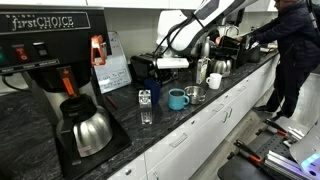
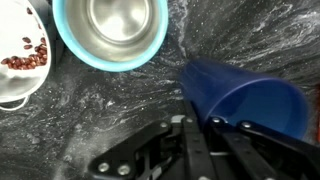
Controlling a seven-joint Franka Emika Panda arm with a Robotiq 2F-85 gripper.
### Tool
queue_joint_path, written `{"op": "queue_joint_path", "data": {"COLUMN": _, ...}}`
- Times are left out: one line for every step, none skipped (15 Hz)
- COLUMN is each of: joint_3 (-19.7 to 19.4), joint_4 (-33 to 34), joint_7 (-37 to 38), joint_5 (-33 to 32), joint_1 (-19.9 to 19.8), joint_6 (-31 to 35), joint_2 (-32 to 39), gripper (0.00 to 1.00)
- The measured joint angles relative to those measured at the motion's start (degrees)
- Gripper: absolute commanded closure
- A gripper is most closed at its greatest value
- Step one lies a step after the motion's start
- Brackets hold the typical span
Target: Move the deep blue cup to the left.
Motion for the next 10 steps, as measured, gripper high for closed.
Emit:
{"op": "queue_joint_path", "data": {"joint_3": 0.0, "joint_4": 0.6, "joint_7": -1.1, "joint_5": 0.5, "joint_1": 0.2, "joint_6": 0.0, "joint_2": 0.7, "gripper": 0.99}}
{"op": "queue_joint_path", "data": {"joint_3": 0.0, "joint_4": 1.1, "joint_7": -2.1, "joint_5": 0.9, "joint_1": 0.4, "joint_6": 0.0, "joint_2": 1.2, "gripper": 0.99}}
{"op": "queue_joint_path", "data": {"joint_3": 0.0, "joint_4": 1.5, "joint_7": -3.0, "joint_5": 1.2, "joint_1": 0.5, "joint_6": 0.0, "joint_2": 1.6, "gripper": 0.99}}
{"op": "queue_joint_path", "data": {"joint_3": 0.0, "joint_4": 1.8, "joint_7": -3.6, "joint_5": 1.3, "joint_1": 0.6, "joint_6": 0.0, "joint_2": 1.9, "gripper": 0.97}}
{"op": "queue_joint_path", "data": {"joint_3": 0.0, "joint_4": 1.9, "joint_7": -4.1, "joint_5": 1.3, "joint_1": 0.6, "joint_6": 0.0, "joint_2": 2.0, "gripper": 0.70}}
{"op": "queue_joint_path", "data": {"joint_3": 0.0, "joint_4": 1.9, "joint_7": -4.3, "joint_5": 1.3, "joint_1": 0.6, "joint_6": -0.1, "joint_2": 2.0, "gripper": 0.68}}
{"op": "queue_joint_path", "data": {"joint_3": -0.2, "joint_4": 1.9, "joint_7": -4.5, "joint_5": 1.3, "joint_1": 0.6, "joint_6": -0.1, "joint_2": 2.0, "gripper": 0.62}}
{"op": "queue_joint_path", "data": {"joint_3": -0.3, "joint_4": 1.9, "joint_7": -4.5, "joint_5": 1.3, "joint_1": 0.6, "joint_6": -0.1, "joint_2": 2.0, "gripper": 0.56}}
{"op": "queue_joint_path", "data": {"joint_3": -0.5, "joint_4": 2.0, "joint_7": -4.5, "joint_5": 1.3, "joint_1": 0.6, "joint_6": -0.2, "joint_2": 1.9, "gripper": 0.48}}
{"op": "queue_joint_path", "data": {"joint_3": -0.7, "joint_4": 2.1, "joint_7": -4.5, "joint_5": 1.3, "joint_1": 0.6, "joint_6": -0.2, "joint_2": 1.9, "gripper": 0.42}}
